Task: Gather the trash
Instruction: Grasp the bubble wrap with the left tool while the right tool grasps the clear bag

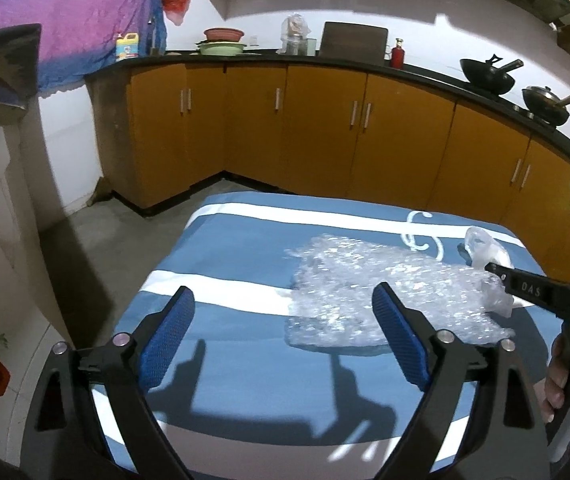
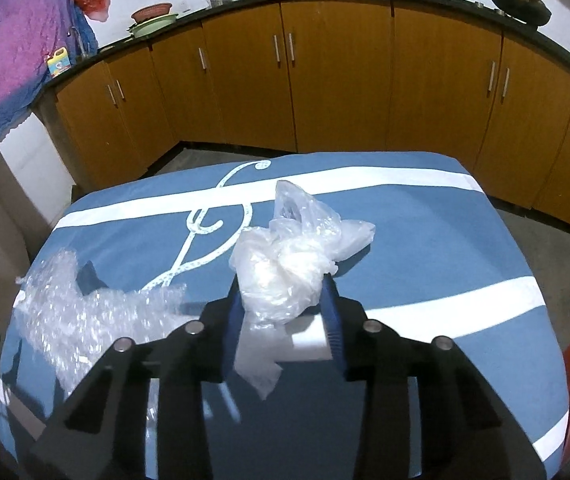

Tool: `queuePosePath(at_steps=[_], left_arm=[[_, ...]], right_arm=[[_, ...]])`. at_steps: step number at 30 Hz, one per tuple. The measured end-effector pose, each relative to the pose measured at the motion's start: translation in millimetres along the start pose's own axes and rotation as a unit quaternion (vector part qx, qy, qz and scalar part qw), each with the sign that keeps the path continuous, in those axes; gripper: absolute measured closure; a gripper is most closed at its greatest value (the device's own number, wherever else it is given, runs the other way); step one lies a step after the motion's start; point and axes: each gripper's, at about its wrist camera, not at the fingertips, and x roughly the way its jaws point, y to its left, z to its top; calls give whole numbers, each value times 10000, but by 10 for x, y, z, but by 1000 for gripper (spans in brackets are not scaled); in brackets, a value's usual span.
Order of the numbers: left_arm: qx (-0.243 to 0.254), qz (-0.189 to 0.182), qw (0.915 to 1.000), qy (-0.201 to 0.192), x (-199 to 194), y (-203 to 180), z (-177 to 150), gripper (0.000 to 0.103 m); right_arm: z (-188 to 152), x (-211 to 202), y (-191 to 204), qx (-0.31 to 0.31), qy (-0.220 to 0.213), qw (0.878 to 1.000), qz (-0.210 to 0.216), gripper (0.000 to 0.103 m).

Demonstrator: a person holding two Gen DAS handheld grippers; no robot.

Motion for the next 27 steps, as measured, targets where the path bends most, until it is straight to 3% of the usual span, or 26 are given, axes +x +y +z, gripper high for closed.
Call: queuePosePath(at_steps=[10, 17, 22, 23, 27], left_arm=[[365, -520, 9979, 93, 125, -406, 88, 3], [298, -859, 9925, 814, 522, -586, 95, 2], [276, -839, 9894, 1150, 700, -651, 49, 2], [314, -835, 9893, 1155, 714, -661, 42, 4], [351, -975, 9863, 1286, 749, -668, 13, 30]], right_arm=[[-221, -488, -427, 245, -254, 9994, 0, 67], [-327, -661, -602, 434, -271, 9986, 94, 67], [-382, -680, -634, 401, -259, 9988, 73, 67], [-385, -672, -644, 419, -248, 9988, 72, 67], [-398, -646, -655, 477, -211, 9986, 67, 67]])
